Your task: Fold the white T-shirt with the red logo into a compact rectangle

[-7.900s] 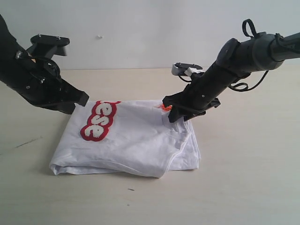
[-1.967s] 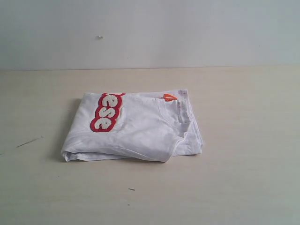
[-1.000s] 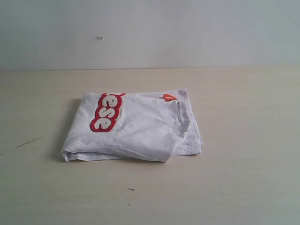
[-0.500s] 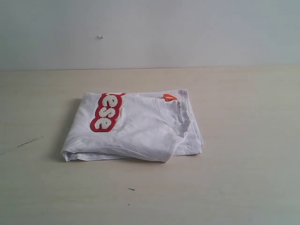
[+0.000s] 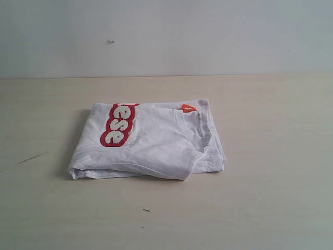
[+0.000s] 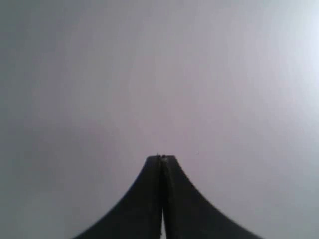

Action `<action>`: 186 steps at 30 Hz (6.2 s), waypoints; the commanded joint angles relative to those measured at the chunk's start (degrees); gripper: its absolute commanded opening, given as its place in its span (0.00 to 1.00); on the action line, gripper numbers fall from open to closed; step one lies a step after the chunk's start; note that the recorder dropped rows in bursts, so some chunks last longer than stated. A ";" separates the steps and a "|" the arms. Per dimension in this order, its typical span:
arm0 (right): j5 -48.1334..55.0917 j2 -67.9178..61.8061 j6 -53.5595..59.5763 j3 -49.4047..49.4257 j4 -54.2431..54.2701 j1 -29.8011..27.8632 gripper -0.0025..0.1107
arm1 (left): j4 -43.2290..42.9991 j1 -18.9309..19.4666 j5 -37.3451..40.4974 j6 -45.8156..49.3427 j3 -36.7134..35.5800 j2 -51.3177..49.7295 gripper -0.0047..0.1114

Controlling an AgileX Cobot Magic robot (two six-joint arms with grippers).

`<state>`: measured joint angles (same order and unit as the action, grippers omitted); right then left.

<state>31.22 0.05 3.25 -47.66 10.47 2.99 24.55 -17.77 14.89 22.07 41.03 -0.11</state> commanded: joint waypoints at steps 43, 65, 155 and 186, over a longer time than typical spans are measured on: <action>0.35 -0.05 -0.15 0.41 0.04 -0.33 0.02 | -23.94 25.56 -0.14 0.00 0.28 0.11 0.04; 0.35 -0.05 -0.15 0.41 0.04 -0.33 0.02 | -24.55 26.35 -0.14 0.00 -13.10 0.11 0.04; 0.35 -0.05 -0.15 0.41 0.04 -0.33 0.02 | -25.71 19.94 5.53 -22.77 -41.03 0.11 0.04; 0.35 -0.05 -0.15 0.41 0.04 -0.33 0.02 | -25.93 19.94 5.53 -22.77 -41.03 0.11 0.04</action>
<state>31.44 0.05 3.25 -47.66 10.47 2.99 -1.55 2.03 20.92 -0.85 0.21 -0.31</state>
